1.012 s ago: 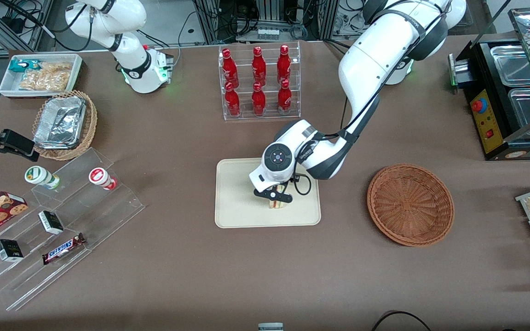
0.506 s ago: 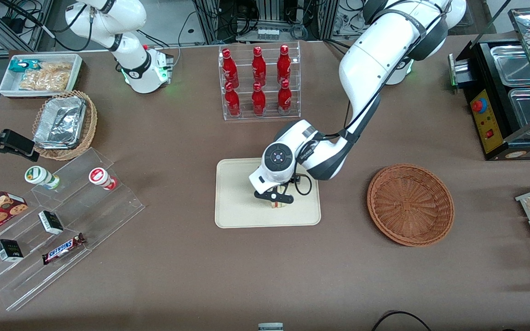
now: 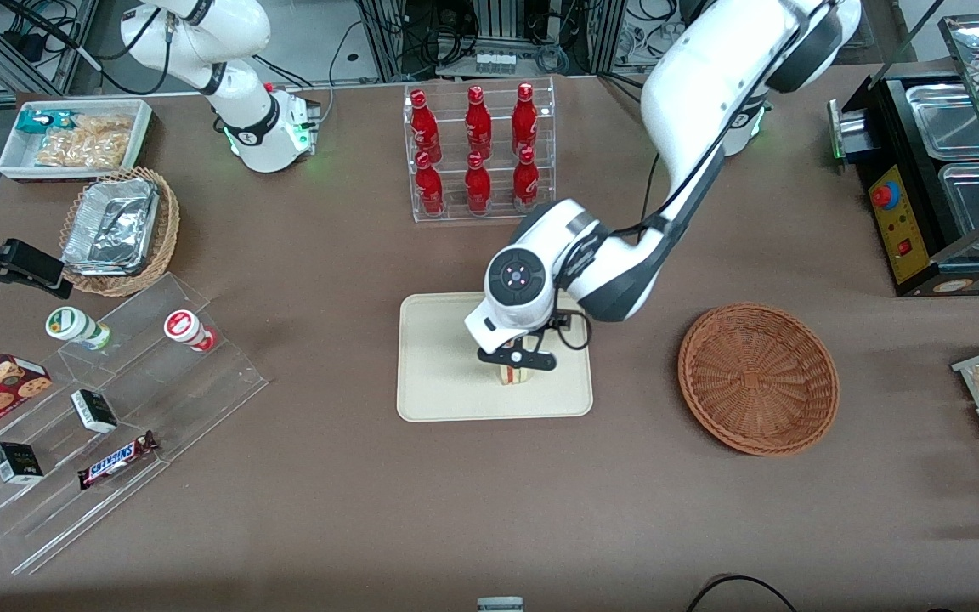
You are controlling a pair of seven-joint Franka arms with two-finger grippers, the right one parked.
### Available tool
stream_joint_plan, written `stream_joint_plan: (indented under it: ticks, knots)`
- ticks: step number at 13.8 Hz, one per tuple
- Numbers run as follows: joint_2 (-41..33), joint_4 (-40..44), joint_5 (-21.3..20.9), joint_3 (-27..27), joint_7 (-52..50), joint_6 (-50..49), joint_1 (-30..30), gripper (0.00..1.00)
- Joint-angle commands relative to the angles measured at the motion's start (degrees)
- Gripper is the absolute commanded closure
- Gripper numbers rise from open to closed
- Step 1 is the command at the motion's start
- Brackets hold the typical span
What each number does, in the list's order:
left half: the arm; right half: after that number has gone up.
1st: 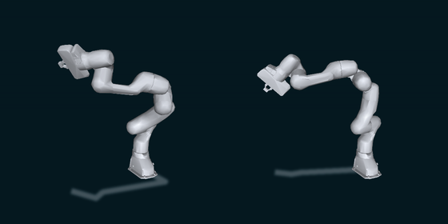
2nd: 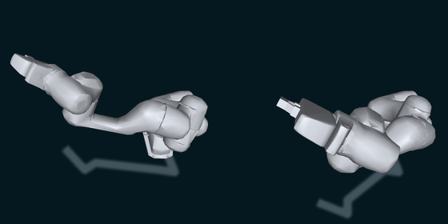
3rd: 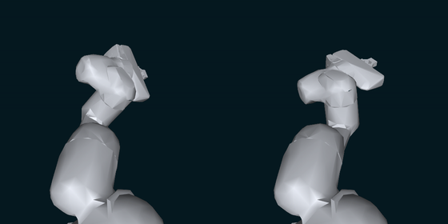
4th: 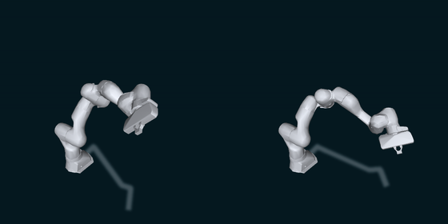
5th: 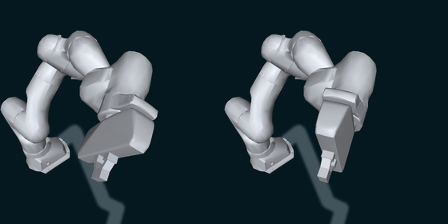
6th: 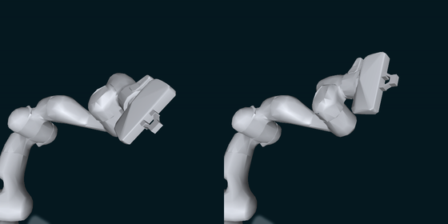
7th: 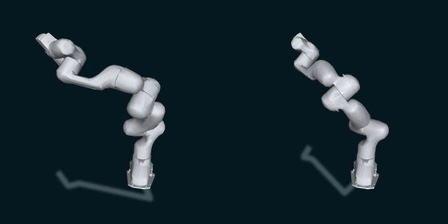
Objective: Place sandwich from basket to tray
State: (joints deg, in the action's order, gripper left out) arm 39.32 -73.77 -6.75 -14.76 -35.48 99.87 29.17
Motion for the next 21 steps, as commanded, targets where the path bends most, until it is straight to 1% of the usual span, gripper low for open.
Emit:
stream_joint_plan:
  ticks: [1,3,4,7,9,10,11,12,15,16,21]
  knots:
    - [-11.1,-1.6,-0.4,5.6,-0.9,-10.4,-0.2,0.0]
    - [-16.0,-1.3,0.0,9.9,0.1,-15.8,-1.0,0.0]
    - [-18.4,-1.3,0.4,11.5,2.8,-18.2,-3.0,0.0]
    - [-23.4,-1.0,0.0,11.8,13.5,-20.7,-10.8,0.0]
    - [-25.5,-1.0,-0.1,11.9,18.2,-22.2,-16.0,0.0]
    - [-26.2,-1.0,0.5,11.9,19.9,-23.1,-18.9,0.0]
    - [-27.1,-1.1,1.2,11.9,20.2,-23.4,-20.5,0.0]
    - [-28.9,-2.0,0.8,11.9,20.3,-23.7,-20.8,0.0]
    - [-31.5,-4.1,1.9,11.9,20.6,-26.5,-22.9,0.0]
    - [-32.7,-6.0,2.4,11.9,20.7,-26.2,-23.0,0.0]
    - [-39.8,-16.3,2.4,11.8,20.7,-21.9,-23.0,0.0]
